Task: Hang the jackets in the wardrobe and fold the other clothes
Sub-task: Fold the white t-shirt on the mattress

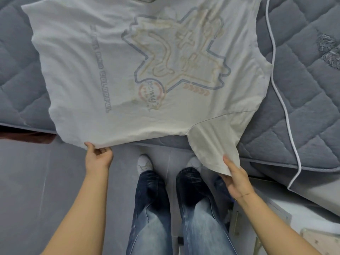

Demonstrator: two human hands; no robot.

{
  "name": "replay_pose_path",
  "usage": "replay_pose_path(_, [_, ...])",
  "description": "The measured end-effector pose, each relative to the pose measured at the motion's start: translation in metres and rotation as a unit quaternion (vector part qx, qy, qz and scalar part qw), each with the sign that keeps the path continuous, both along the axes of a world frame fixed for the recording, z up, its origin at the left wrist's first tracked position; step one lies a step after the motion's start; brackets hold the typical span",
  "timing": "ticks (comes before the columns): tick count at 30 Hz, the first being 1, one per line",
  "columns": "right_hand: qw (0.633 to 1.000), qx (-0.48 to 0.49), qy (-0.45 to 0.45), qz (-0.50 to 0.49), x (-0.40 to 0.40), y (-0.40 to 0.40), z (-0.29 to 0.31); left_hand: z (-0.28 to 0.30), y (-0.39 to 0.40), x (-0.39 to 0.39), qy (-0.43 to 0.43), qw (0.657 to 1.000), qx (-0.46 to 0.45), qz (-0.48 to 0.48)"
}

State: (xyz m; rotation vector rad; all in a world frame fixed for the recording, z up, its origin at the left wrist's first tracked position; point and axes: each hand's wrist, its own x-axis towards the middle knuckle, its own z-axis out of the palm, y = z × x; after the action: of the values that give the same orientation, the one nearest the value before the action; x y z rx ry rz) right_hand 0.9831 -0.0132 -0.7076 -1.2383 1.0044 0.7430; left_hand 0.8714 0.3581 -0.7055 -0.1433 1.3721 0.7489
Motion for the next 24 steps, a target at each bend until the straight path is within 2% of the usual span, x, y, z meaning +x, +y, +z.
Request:
replay_pose_path(3, [0.998,-0.031,-0.002,-0.056,-0.001,0.003,0.013,0.010,-0.004,-0.002,0.098,0.994,0.025,-0.044])
replay_pose_path(7, [0.992,-0.030,-0.045,-0.112,0.030,0.016,0.043,0.030,0.004,0.009,0.206,0.960,0.156,-0.109])
replay_pose_path(11, [0.989,-0.014,-0.117,-0.092,0.096,0.047,0.079,0.056,0.026,0.031,0.242,0.933,0.226,-0.142])
replay_pose_path(15, [0.964,-0.090,-0.249,-0.004,0.169,0.094,0.109,0.075,0.057,0.069,0.200,0.946,0.224,-0.124])
replay_pose_path(17, [0.949,-0.090,-0.299,0.051,0.203,0.123,0.119,0.077,0.073,0.089,0.201,0.948,0.216,-0.119])
replay_pose_path(22, [0.934,-0.108,-0.303,0.153,0.285,0.196,0.109,0.061,0.117,0.129,0.234,0.953,0.159,-0.112])
replay_pose_path(24, [0.928,-0.113,-0.281,0.219,0.306,0.223,0.094,0.047,0.130,0.135,0.220,0.954,0.130,-0.156])
